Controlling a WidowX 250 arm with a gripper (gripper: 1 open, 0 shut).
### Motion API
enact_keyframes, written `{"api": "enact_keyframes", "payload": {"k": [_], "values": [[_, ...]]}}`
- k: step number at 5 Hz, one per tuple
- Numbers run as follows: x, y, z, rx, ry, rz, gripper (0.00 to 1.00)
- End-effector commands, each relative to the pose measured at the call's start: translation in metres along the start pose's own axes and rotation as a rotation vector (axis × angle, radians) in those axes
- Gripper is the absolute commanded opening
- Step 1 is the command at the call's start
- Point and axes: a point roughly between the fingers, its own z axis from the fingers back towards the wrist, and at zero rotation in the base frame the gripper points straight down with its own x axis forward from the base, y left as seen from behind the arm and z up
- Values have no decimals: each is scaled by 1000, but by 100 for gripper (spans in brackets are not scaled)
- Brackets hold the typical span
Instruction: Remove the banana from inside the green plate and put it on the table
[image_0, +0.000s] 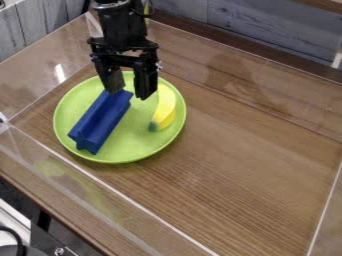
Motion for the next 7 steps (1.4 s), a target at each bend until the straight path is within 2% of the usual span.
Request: {"api": "enact_keyframes", "payload": {"k": [1,3,7], "values": [[7,-4,6,13,-37,-12,100],[11,-10,-5,11,-36,-18,100],[23,-23,-31,21,-75,-35,100]]}}
